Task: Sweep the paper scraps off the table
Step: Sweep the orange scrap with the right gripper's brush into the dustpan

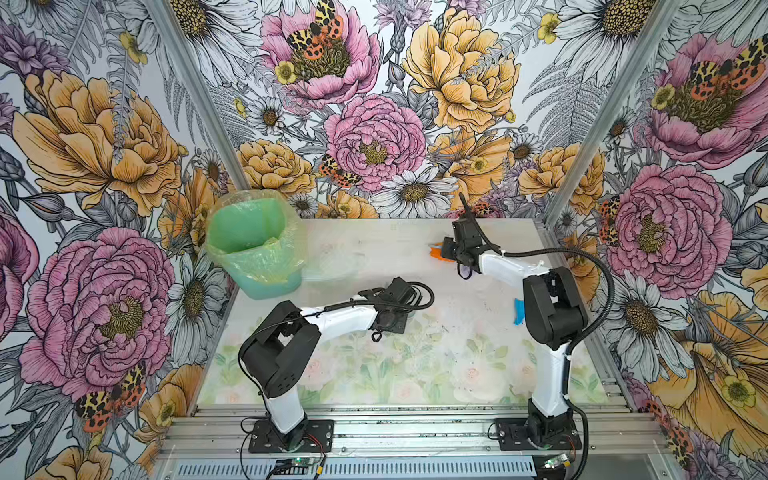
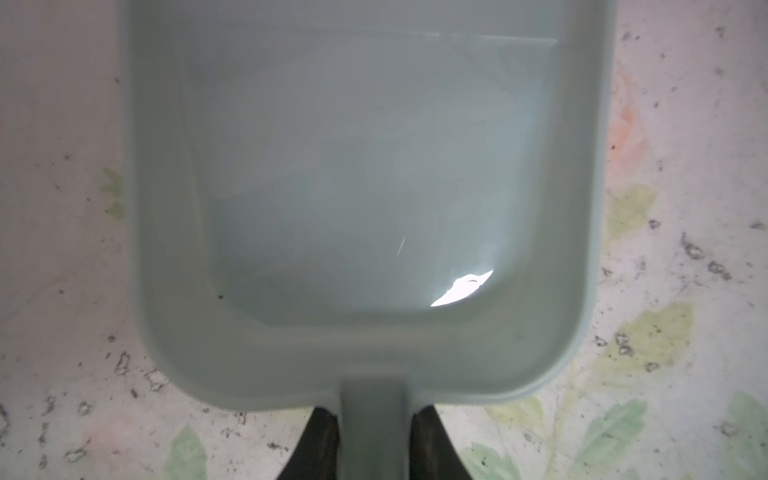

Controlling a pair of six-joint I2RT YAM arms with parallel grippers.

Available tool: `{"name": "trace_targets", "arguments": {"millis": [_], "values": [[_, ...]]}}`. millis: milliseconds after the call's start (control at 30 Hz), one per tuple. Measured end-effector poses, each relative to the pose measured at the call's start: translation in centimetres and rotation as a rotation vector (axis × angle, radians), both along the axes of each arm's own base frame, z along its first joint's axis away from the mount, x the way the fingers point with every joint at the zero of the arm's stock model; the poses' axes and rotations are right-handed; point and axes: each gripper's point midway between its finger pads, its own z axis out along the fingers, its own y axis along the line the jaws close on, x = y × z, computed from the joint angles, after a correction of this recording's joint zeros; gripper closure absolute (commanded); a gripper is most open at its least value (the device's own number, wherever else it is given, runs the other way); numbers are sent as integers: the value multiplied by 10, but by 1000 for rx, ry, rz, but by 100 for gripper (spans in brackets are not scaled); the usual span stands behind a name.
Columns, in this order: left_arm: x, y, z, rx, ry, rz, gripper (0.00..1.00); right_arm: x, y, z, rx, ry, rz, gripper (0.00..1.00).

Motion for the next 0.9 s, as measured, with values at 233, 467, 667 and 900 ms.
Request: {"name": "trace_targets", "arguments": {"millis": [233,467,667,900], "values": [[1,2,-1,9,-7,5,100,-42,25,-10,31,71,92,100],[-7,10,-11,34,15,5,100,-95,37,19,134,95,175,100],[-16,5,-14,41,22,-28,100,-102,35,57,166,26,202,100],[-35,-4,-22,41,54,-87,100,-92,10,55,94,4,153,100]]}}
